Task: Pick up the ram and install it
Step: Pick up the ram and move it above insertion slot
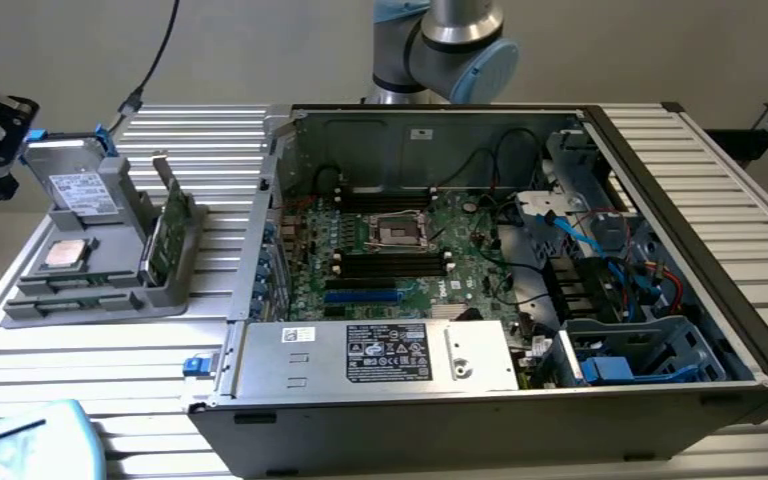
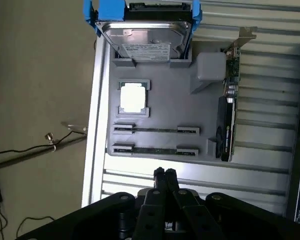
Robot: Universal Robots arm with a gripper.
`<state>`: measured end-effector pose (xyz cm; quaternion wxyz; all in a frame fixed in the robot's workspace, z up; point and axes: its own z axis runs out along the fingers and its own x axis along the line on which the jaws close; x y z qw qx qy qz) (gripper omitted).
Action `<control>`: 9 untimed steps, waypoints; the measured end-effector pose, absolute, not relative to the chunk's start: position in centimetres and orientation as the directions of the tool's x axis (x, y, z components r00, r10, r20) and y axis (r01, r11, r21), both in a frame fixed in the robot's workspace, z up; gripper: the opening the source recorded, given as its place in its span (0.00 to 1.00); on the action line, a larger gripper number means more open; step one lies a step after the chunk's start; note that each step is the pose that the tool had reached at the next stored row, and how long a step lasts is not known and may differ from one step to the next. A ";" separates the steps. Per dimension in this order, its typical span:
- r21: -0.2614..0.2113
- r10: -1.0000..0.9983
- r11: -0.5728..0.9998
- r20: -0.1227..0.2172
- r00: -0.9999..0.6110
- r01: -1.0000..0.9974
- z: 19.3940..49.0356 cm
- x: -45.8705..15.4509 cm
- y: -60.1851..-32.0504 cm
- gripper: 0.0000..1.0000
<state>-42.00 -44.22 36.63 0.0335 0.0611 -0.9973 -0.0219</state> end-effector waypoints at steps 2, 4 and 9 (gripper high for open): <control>0.048 -0.159 0.987 0.064 -0.985 -0.156 36.5 -42.0 -44.2 0.11; 0.048 -0.196 0.980 0.064 -0.979 -0.193 36.4 -42.0 -44.2 0.11; 0.048 -0.283 0.959 0.064 -0.957 -0.281 36.0 -42.0 -44.2 0.11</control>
